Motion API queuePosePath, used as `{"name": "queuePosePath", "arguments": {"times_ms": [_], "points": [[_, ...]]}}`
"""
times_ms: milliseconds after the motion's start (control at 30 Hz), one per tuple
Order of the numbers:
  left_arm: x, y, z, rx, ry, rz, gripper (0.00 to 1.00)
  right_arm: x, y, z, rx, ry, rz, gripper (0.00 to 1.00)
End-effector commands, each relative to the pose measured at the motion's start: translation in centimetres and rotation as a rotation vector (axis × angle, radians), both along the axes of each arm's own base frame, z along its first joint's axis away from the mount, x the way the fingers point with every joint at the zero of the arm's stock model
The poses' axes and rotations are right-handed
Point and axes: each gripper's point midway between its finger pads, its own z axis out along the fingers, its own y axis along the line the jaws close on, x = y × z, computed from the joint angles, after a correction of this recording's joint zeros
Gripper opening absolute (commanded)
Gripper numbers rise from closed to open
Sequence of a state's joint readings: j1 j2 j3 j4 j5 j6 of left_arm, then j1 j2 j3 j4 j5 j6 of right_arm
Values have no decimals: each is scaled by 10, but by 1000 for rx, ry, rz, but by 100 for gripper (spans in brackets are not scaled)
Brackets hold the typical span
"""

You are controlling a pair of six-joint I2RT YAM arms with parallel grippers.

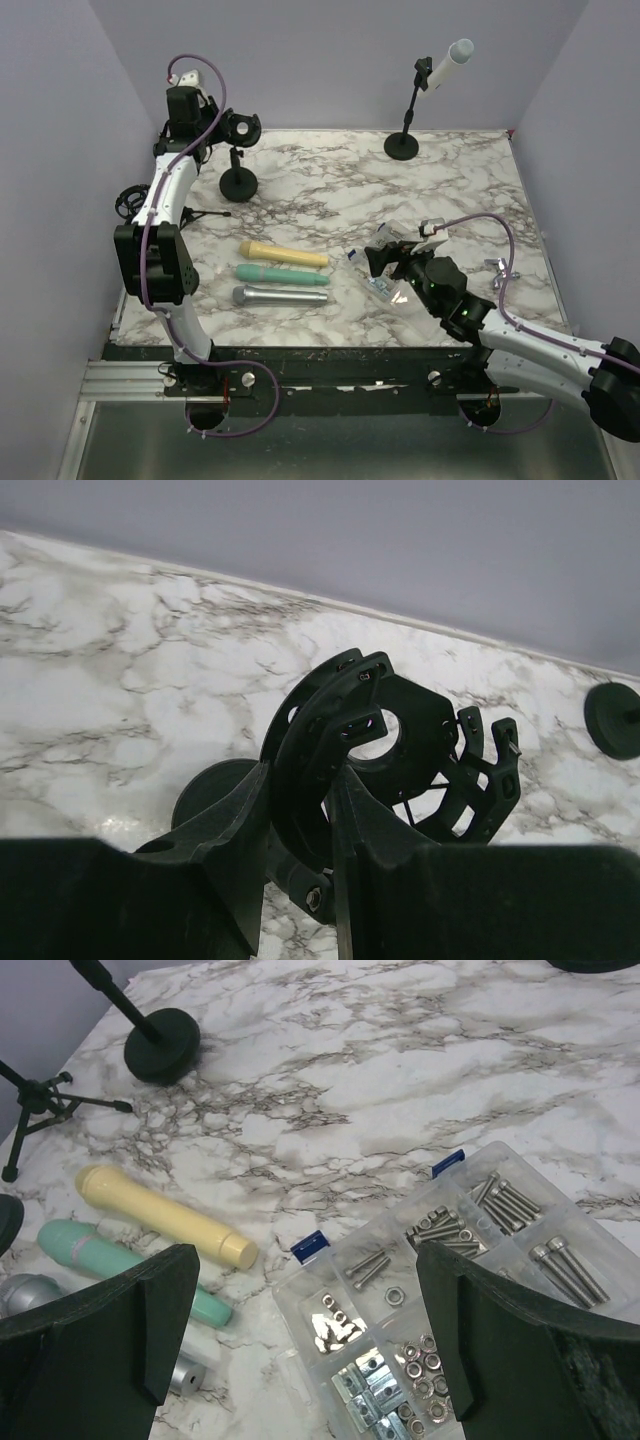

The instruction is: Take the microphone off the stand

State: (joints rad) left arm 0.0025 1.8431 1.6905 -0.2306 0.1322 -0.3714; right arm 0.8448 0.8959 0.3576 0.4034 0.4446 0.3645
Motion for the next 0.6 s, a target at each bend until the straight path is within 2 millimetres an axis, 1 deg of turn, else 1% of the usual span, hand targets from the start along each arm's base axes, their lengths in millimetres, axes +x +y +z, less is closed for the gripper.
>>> {"name": "queuePosePath", "arguments": {"times_ms": [0, 100, 200, 300, 433, 567], "points": [[11, 50, 40, 5, -97, 143, 4, 5, -5, 0, -5, -20, -36, 100], [16, 71, 44, 5, -110, 171, 4, 5, -4, -1, -6, -19, -36, 100], [19, 92, 44, -12, -110, 204, 4, 5, -4, -3, -8, -17, -35, 100], [23, 108, 44, -39, -120, 234, 4, 6, -4, -4, -11, -16, -36, 100], [30, 125, 47, -58, -134, 256, 4, 6, -4, -6, -13, -14, -37, 100], [33, 141, 47, -75, -142, 297, 4, 7, -3, -8, -19, -9, -39, 100]]}}
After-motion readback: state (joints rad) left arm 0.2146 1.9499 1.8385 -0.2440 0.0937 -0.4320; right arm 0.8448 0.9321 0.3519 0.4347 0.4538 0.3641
